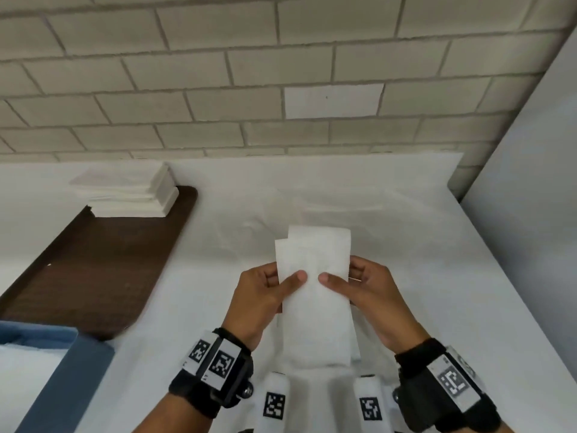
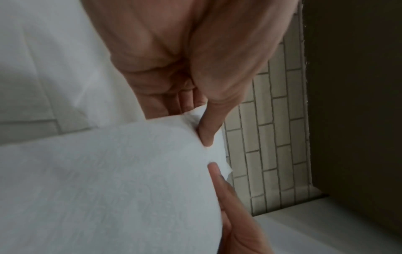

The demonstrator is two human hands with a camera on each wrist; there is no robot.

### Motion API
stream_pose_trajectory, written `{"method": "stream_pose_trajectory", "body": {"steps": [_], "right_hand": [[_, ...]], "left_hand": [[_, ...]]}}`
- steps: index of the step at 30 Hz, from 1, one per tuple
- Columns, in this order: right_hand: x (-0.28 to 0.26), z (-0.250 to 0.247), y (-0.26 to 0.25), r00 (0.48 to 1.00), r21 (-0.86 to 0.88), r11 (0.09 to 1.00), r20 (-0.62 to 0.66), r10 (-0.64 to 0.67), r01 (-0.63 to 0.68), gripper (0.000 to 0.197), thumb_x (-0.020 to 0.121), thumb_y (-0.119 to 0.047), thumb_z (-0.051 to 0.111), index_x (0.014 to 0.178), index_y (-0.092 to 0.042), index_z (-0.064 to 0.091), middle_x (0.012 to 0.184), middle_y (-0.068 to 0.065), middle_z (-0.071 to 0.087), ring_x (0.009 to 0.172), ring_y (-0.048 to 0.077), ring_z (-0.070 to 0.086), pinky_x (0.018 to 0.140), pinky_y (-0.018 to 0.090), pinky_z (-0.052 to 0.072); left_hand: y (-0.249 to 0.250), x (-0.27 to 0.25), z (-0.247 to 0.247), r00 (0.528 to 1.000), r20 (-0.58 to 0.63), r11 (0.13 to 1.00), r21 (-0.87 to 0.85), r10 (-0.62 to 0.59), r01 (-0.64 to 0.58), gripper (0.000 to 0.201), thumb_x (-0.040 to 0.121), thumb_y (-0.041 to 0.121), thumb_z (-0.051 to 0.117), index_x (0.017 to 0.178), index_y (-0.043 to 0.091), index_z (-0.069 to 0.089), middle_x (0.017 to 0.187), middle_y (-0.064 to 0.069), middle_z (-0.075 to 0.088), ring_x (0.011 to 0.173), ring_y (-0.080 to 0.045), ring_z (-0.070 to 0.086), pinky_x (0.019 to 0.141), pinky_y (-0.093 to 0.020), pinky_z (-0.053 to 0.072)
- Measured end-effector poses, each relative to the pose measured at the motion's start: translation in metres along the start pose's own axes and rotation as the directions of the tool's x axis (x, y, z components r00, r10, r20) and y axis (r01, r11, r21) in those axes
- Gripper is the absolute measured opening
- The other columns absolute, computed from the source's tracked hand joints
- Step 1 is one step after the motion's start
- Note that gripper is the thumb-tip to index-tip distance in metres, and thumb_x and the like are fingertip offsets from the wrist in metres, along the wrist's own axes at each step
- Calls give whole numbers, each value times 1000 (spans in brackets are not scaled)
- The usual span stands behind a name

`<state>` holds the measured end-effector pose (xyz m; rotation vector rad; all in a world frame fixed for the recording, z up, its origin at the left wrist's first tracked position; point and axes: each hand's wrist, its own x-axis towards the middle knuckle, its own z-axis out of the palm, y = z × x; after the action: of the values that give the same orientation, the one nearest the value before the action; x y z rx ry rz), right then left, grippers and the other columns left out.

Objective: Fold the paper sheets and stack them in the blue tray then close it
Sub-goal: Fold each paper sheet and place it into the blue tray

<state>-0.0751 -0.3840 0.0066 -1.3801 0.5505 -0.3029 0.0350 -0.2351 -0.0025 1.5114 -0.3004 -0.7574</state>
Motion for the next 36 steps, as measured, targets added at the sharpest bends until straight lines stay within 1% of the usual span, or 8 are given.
{"method": "stream_pose_trajectory", "body": {"steps": [7, 11, 14, 17, 23, 28, 32, 36], "right_hand": [[0, -22, 17, 996, -176, 983, -73, -58, 44, 19, 88, -18, 71, 107, -16, 71, 98, -2, 77, 91, 16, 73, 87, 45, 57], [2, -35, 15, 960, -448, 884, -159, -229, 136, 11, 91, -24, 68, 102, -22, 69, 89, -15, 72, 79, -4, 69, 75, 24, 59], [1, -40, 1, 884, -567, 794, -229, -408, 219, 7, 89, -25, 70, 89, -22, 64, 78, -10, 69, 66, 4, 66, 57, 15, 53], [-3, -18, -9, 807, -712, 637, -170, -565, 296, 22, 88, -24, 72, 74, -17, 56, 66, -10, 59, 60, 9, 58, 50, 14, 44], [-17, 55, 9, 888, -613, 663, 155, -433, 430, 21, 87, -40, 67, 106, -31, 68, 94, -22, 61, 94, 1, 59, 82, 17, 48], [-21, 69, 10, 867, -439, 748, 233, -441, 498, 18, 90, -15, 66, 103, -26, 71, 99, -16, 64, 96, 8, 63, 84, 17, 48], [-12, 69, 19, 920, -439, 826, 6, -391, 354, 30, 91, -16, 64, 107, -39, 51, 111, -18, 47, 103, 6, 53, 80, 11, 43], [-15, 88, 30, 977, -461, 877, 210, -42, 136, 26, 100, -45, 41, 124, -42, 31, 124, -18, 37, 108, -2, 52, 82, 17, 47]], "left_hand": [[-8, 4, 17, 1000, -21, 1000, -18, 4, -5, 24, 84, 27, 79, 102, 12, 79, 102, -8, 80, 96, -26, 77, 87, -45, 59], [-10, 3, 14, 993, -96, 996, 44, 75, -71, 26, 95, 37, 65, 109, 17, 75, 103, -2, 80, 97, -21, 76, 83, -46, 61], [-6, 4, -5, 923, -270, 942, 267, 275, -203, 25, 100, 39, 56, 114, 22, 69, 99, 10, 76, 91, -2, 72, 77, -20, 59], [-2, -6, -6, 899, -240, 904, 323, 366, -281, 30, 105, 35, 47, 126, 23, 63, 109, 18, 72, 99, 9, 66, 80, -9, 52], [3, -23, 2, 991, -33, 980, -148, 133, -136, 56, 100, 61, 45, 123, 16, 70, 120, -9, 74, 117, -25, 68, 103, -43, 49], [-2, -27, -28, 996, -76, 978, -199, 44, -58, 43, 94, 41, 66, 118, 5, 71, 114, -21, 74, 111, -39, 70, 101, -53, 53], [-7, -29, -39, 988, -151, 962, -271, -25, -17, 27, 99, 19, 61, 120, 4, 69, 115, -16, 75, 111, -37, 71, 102, -55, 52], [-5, -34, -42, 987, -162, 962, -271, -20, -25, 27, 98, 18, 60, 119, 4, 68, 112, -17, 76, 105, -36, 73, 96, -51, 56]]}}
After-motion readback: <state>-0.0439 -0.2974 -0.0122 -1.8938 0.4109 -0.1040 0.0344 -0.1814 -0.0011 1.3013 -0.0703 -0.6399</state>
